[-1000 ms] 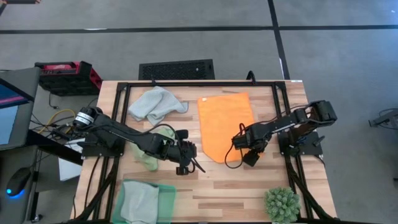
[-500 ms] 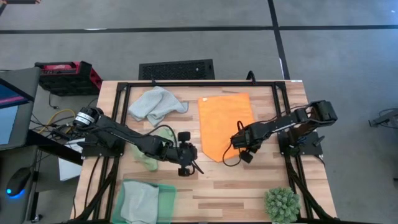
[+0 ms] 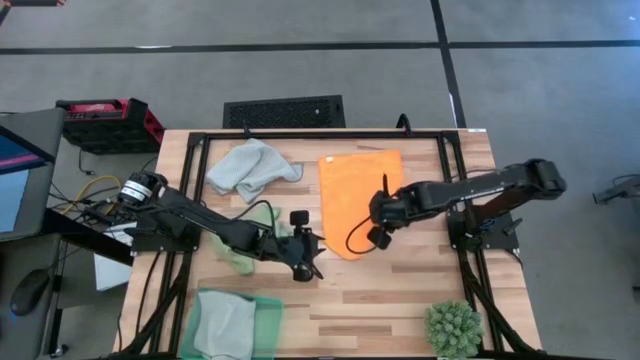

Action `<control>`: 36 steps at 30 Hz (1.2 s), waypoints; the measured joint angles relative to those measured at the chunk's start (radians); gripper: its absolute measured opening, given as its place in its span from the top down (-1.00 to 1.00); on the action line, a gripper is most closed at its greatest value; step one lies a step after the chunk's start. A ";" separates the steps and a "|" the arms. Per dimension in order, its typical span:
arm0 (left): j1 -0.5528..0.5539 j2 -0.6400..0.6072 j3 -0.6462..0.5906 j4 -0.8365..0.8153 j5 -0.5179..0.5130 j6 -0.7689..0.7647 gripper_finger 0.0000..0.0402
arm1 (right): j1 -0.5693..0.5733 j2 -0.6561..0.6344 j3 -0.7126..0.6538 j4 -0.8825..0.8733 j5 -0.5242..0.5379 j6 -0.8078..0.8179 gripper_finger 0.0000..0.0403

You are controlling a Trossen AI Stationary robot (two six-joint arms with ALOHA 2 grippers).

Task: Fold microfiber towels
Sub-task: Fold the yellow microfiber cloth

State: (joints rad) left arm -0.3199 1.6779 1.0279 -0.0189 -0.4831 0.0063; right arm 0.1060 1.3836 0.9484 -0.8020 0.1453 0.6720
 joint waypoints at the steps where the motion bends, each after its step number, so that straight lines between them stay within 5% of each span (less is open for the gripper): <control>1: 0.000 0.010 0.000 0.021 -0.002 -0.001 0.42 | -0.003 -0.008 0.008 0.008 0.015 0.000 0.94; 25: 0.002 0.407 0.085 0.466 -0.137 -0.048 0.42 | -0.094 -0.038 0.051 0.034 0.093 -0.045 0.95; 36: 0.004 0.417 0.118 0.484 -0.144 -0.134 0.42 | -0.096 -0.038 0.051 0.048 0.093 -0.055 0.94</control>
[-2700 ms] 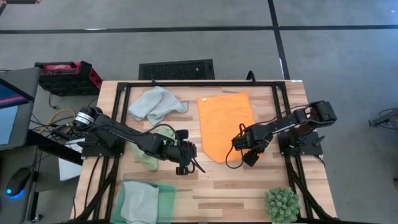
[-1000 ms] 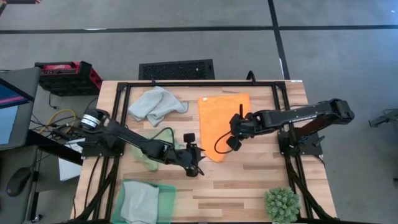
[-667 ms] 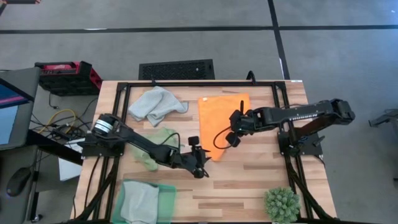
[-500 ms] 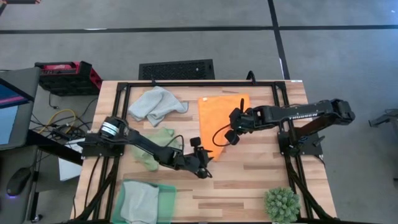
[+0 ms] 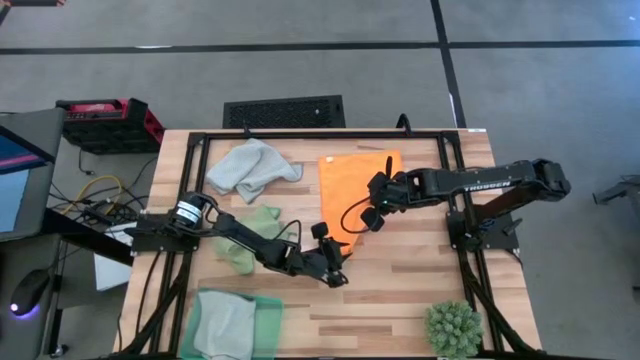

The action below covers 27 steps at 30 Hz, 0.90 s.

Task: Fold microfiber towels
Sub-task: Fold the yellow microfiber cloth

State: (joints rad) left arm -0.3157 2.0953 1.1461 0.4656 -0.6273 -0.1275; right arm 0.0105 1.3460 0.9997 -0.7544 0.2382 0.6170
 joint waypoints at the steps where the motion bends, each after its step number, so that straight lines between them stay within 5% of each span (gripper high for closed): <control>1: 0.002 0.000 0.000 0.000 -0.002 -0.019 0.42 | 0.000 0.000 0.000 0.000 0.000 0.000 0.94; 8: 0.035 0.002 -0.004 -0.029 -0.026 -0.176 0.42 | 0.000 0.000 0.000 0.002 0.000 -0.014 0.96; 27: 0.049 0.002 -0.005 -0.099 0.069 -0.247 0.42 | 0.000 0.000 0.000 0.007 -0.001 -0.019 0.94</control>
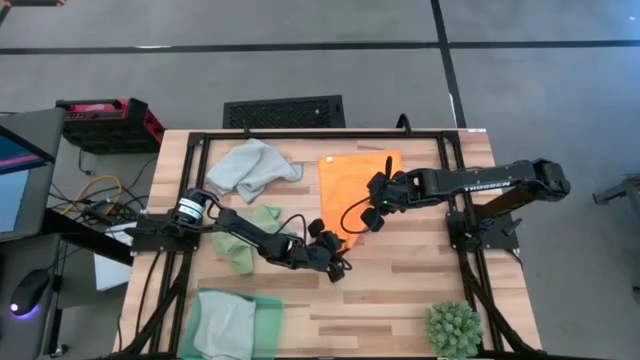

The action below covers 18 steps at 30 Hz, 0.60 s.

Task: Fold microfiber towels
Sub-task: Fold the yellow microfiber cloth

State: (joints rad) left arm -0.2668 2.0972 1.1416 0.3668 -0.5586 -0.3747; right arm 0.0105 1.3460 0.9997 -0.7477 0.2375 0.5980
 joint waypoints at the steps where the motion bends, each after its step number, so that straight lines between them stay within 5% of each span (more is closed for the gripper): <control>1: -0.001 0.000 0.000 0.000 -0.002 0.007 0.42 | 0.000 0.000 0.000 0.004 0.000 0.000 0.95; 18: -0.003 0.000 0.000 -0.020 0.011 0.004 0.42 | -0.029 0.000 0.132 0.028 0.064 -0.073 0.94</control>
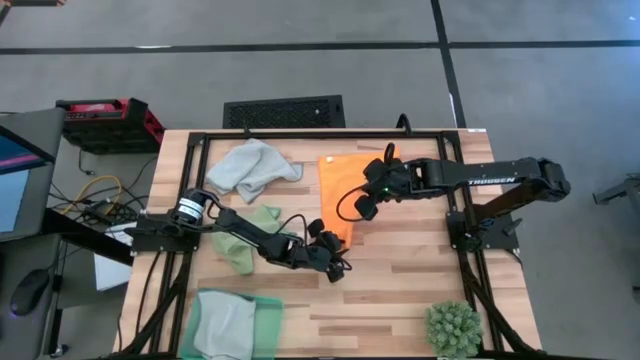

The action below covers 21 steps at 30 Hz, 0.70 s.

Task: Fold microfiber towels
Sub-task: Fold the yellow microfiber cloth

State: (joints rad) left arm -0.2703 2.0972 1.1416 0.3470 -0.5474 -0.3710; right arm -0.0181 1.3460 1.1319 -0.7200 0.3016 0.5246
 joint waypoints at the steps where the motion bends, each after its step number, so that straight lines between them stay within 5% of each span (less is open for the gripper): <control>1: 0.000 0.000 0.000 0.000 -0.005 0.001 0.42 | 0.000 0.000 0.007 0.000 0.006 -0.001 0.94; 21: -0.008 0.000 -0.001 -0.128 -0.123 0.231 0.42 | -0.001 0.000 0.021 0.003 0.021 -0.002 0.94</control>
State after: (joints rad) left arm -0.2781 2.0972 1.1408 0.2189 -0.6702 -0.1404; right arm -0.0193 1.3460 1.1530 -0.7170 0.3229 0.5224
